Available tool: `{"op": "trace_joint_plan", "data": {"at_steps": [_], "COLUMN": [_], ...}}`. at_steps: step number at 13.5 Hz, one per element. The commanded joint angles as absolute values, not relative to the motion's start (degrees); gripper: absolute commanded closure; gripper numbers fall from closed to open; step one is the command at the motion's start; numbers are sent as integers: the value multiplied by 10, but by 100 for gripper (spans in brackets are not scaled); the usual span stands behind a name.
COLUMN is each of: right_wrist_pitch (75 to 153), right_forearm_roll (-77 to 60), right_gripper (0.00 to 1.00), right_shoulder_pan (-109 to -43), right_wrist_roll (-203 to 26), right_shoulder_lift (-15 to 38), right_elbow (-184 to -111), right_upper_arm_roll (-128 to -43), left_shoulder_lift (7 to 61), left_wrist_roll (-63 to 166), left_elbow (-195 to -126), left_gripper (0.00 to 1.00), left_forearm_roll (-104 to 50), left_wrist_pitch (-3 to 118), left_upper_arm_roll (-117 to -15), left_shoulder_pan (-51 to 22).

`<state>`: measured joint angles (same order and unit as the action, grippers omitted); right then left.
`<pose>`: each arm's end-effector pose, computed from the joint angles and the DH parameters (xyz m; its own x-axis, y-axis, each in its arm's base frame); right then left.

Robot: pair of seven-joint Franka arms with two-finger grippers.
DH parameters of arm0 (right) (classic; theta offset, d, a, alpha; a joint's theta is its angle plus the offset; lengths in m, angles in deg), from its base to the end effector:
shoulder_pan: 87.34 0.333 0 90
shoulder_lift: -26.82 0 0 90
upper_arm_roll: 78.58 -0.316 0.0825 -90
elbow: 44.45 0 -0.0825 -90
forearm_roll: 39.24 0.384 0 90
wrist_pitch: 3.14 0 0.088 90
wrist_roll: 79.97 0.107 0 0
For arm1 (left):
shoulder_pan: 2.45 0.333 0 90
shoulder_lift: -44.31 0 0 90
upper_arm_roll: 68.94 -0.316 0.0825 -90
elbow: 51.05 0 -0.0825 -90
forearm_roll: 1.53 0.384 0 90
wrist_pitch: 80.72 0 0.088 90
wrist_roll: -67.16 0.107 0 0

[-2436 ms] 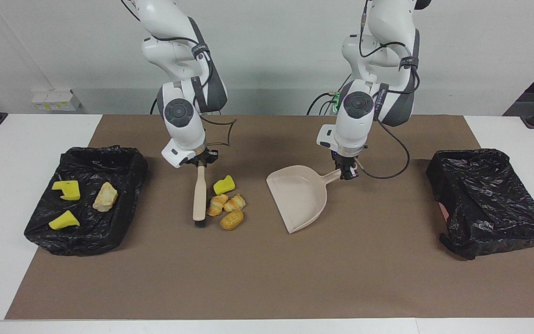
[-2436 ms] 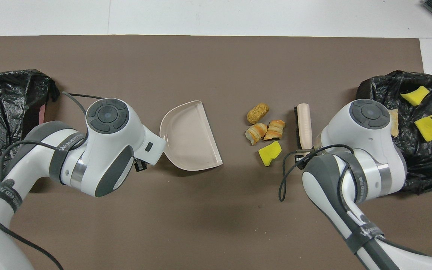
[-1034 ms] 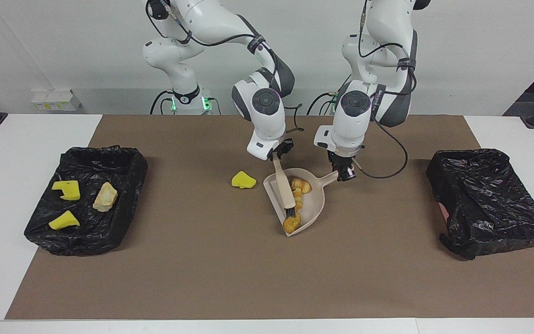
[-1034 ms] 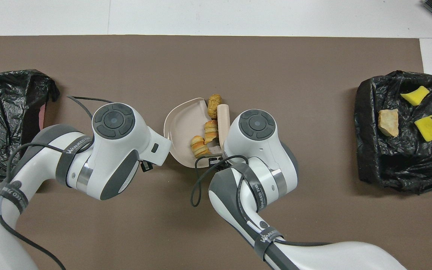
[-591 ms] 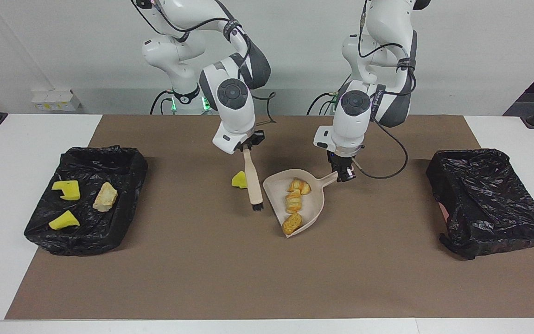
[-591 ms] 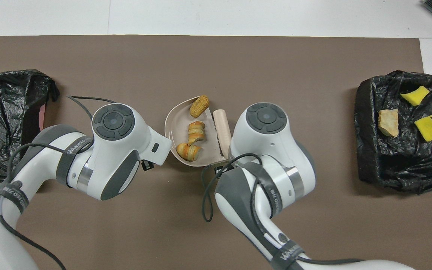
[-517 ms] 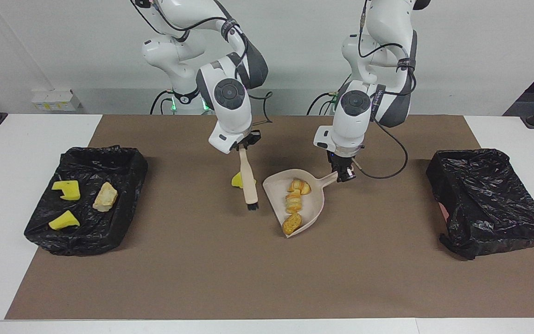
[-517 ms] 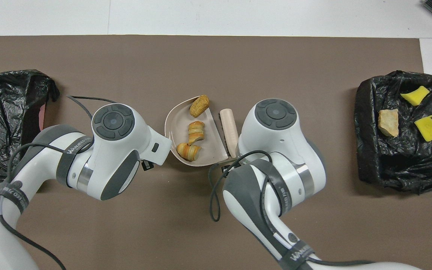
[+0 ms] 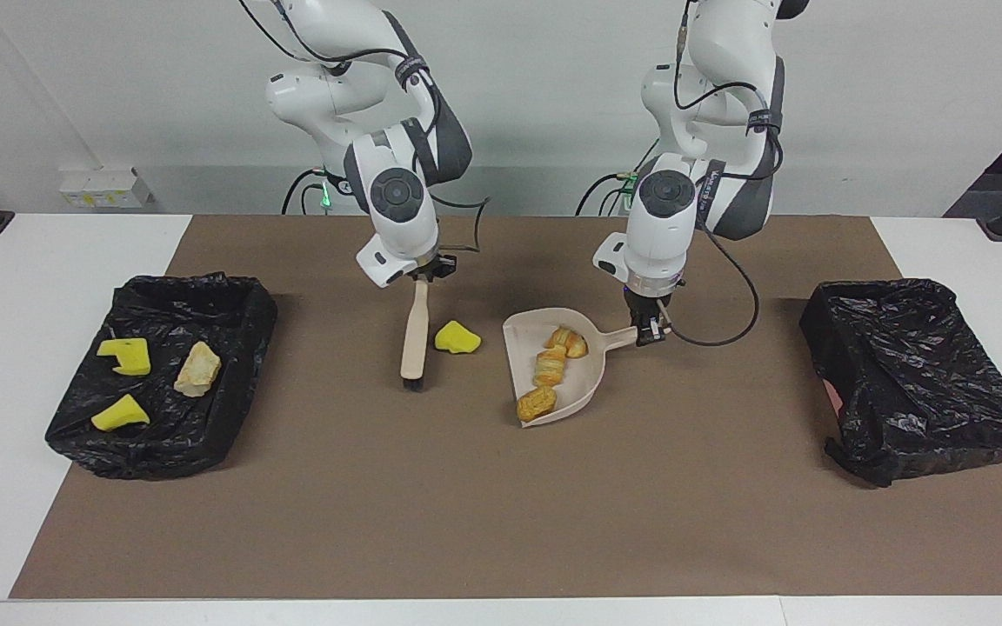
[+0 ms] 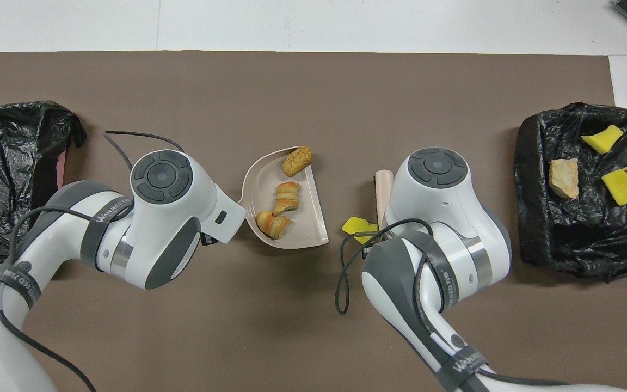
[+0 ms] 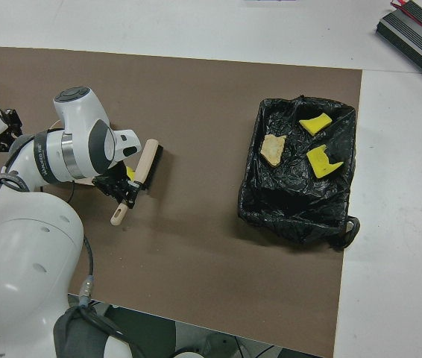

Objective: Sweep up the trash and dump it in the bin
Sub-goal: 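Sweep the yellow sponge pieces into the dustpan with the right gripper's brush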

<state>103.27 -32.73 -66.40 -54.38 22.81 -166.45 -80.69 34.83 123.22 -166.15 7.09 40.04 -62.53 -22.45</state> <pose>0.4666 0.2080 0.3536 0.9334 -0.0997 -0.3446 -0.0839 -0.9946 0.0605 0.5209 -0.2491 0.3693 0.0508 -0.9908 -0.1258 -0.9987 -0.0510 -0.0016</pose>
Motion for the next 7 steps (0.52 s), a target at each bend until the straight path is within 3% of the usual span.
{"op": "trace_joint_plan", "data": {"at_steps": [1, 4, 7], "right_wrist_pitch": [1093, 1145, 1150], "right_forearm_roll": [-338, -327, -304], "right_gripper": [100, 100, 100], "right_shoulder_pan": [-676, -646, -601], "right_wrist_roll": [-527, -522, -520], "right_shoulder_lift": [280, 257, 185], "right_elbow": [-1735, -1727, -1659], "right_upper_arm_roll": [-817, -818, -818], "left_shoulder_lift": [358, 358, 359], "left_wrist_roll": [1250, 1240, 1231], "left_elbow": [-1665, -1667, -1668], "left_gripper": [100, 100, 100], "left_forearm_roll": [87, 87, 86], "left_wrist_pitch": [378, 382, 384], "left_upper_arm_roll": [-628, -628, -628], "left_shoulder_pan": [-230, -233, -233]}}
